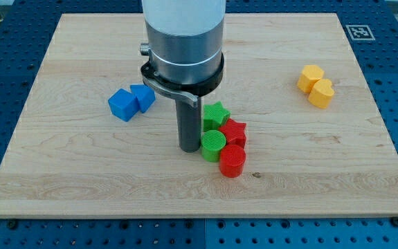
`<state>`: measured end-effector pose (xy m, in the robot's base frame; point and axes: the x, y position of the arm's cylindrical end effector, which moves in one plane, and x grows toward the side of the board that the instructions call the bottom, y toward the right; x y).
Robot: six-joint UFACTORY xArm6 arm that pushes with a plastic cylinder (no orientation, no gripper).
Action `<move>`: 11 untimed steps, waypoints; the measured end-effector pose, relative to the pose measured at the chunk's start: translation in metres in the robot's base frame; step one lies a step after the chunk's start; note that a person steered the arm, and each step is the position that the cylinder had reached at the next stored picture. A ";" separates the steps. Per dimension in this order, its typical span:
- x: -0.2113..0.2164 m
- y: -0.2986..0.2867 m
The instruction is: Push the group of blocks slightly down
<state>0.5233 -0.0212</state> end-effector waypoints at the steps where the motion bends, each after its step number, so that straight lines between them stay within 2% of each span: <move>1: -0.007 -0.029; 2: -0.037 -0.046; 4: -0.092 -0.014; 6: -0.080 0.064; 8: -0.074 0.072; 10: -0.050 0.033; 11: -0.059 0.022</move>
